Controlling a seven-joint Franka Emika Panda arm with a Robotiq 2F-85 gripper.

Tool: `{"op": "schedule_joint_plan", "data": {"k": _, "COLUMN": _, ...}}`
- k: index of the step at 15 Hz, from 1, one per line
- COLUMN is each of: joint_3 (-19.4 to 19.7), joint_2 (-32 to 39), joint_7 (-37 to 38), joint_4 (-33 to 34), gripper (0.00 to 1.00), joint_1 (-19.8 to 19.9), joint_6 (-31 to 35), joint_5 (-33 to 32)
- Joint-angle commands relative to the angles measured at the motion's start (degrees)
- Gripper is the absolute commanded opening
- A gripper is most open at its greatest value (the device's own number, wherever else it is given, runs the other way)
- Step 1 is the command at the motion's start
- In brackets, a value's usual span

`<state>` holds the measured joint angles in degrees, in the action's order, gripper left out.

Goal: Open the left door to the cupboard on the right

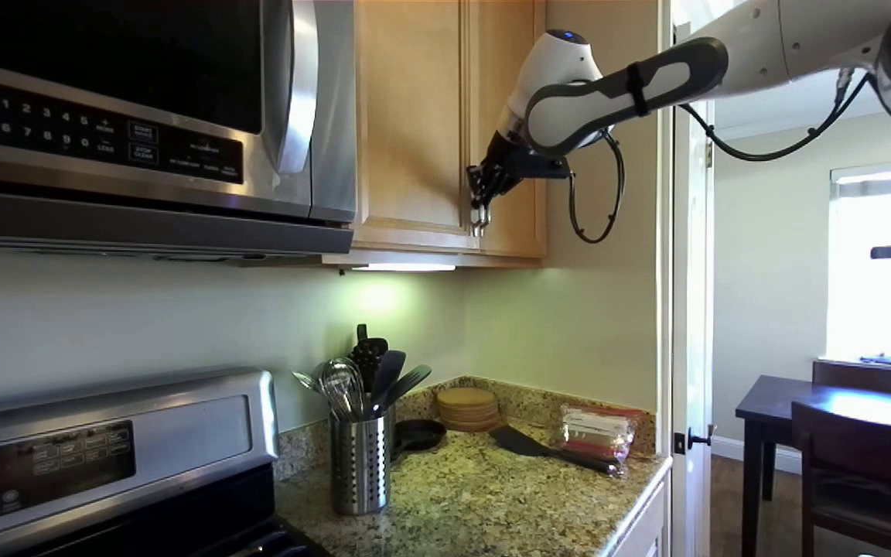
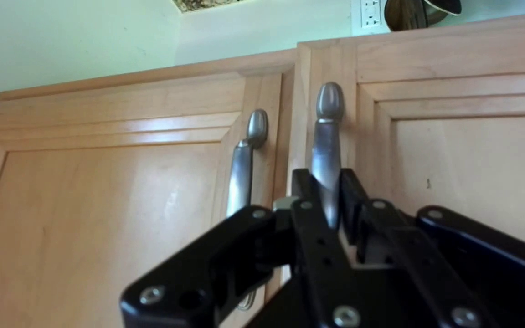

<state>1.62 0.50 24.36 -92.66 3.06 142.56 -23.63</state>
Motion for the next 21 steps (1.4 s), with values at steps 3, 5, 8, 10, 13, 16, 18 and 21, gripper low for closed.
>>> {"op": "schedule_joint_plan", "data": {"k": 3, "joint_3": -3.00, "joint_2": -9.07, "joint_7": 8.04, "joint_4": -11.87, "gripper": 0.09, "joint_1": -1.64, "joint_6": -2.34, "joint_5": -6.41}}
{"op": "schedule_joint_plan", "data": {"k": 5, "joint_3": -3.98, "joint_2": -11.52, "joint_7": 8.01, "joint_4": -14.39, "gripper": 0.09, "joint_1": -1.45, "joint_6": -2.34, "joint_5": -5.90}}
{"op": "schedule_joint_plan", "data": {"k": 8, "joint_3": -5.67, "joint_2": -15.40, "joint_7": 6.37, "joint_4": -17.98, "gripper": 0.09, "joint_1": -1.58, "joint_6": -2.24, "joint_5": -4.57}}
{"op": "schedule_joint_plan", "data": {"k": 10, "joint_3": -6.80, "joint_2": -17.98, "joint_7": 5.32, "joint_4": -20.13, "gripper": 0.09, "joint_1": -1.68, "joint_6": -2.53, "joint_5": -3.76}}
{"op": "schedule_joint_plan", "data": {"k": 13, "joint_3": -8.35, "joint_2": -22.04, "joint_7": 3.76, "joint_4": -22.76, "gripper": 0.09, "joint_1": -1.77, "joint_6": -3.94, "joint_5": -2.08}}
{"op": "schedule_joint_plan", "data": {"k": 16, "joint_3": -10.32, "joint_2": -26.08, "joint_7": 3.88, "joint_4": -25.09, "gripper": 0.09, "joint_1": -1.97, "joint_6": -6.90, "joint_5": -0.35}}
{"op": "schedule_joint_plan", "data": {"k": 18, "joint_3": -12.01, "joint_2": -28.89, "joint_7": 4.23, "joint_4": -26.52, "gripper": 0.09, "joint_1": -2.20, "joint_6": -9.29, "joint_5": 1.03}}
{"op": "schedule_joint_plan", "data": {"k": 21, "joint_3": -15.28, "joint_2": -32.59, "joint_7": 4.95, "joint_4": -27.58, "gripper": 0.09, "joint_1": -2.88, "joint_6": -13.99, "joint_5": 3.80}}
